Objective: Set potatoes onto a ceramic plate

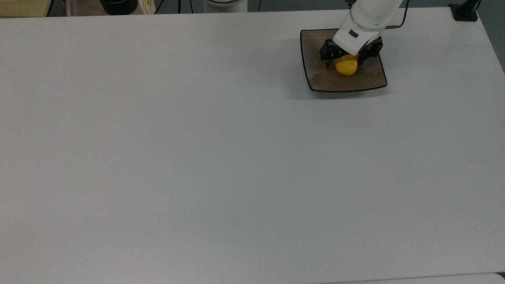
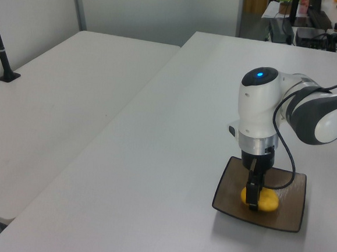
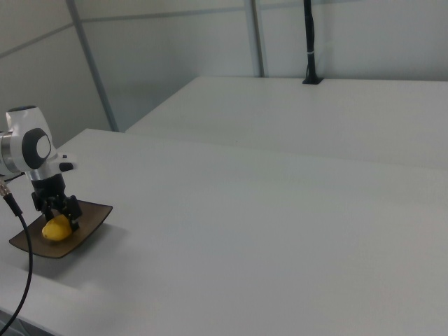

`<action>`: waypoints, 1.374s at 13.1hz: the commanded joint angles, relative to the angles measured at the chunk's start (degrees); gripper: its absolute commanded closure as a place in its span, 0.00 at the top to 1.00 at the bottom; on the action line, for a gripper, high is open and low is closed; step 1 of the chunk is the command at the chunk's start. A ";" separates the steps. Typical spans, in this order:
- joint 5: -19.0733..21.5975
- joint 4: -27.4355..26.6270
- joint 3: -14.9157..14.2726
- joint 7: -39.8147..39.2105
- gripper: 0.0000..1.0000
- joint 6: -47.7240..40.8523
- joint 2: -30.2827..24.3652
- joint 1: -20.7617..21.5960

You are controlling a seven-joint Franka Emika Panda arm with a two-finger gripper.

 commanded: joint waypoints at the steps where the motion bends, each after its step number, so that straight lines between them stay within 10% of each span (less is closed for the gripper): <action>1: -0.51 -0.30 -0.52 1.62 1.00 -1.11 -2.88 0.08; 10: -0.42 6.73 -1.31 0.92 1.00 -18.85 -18.34 -7.99; 18: 0.02 9.11 -7.90 -14.86 1.00 -27.75 -24.24 -17.03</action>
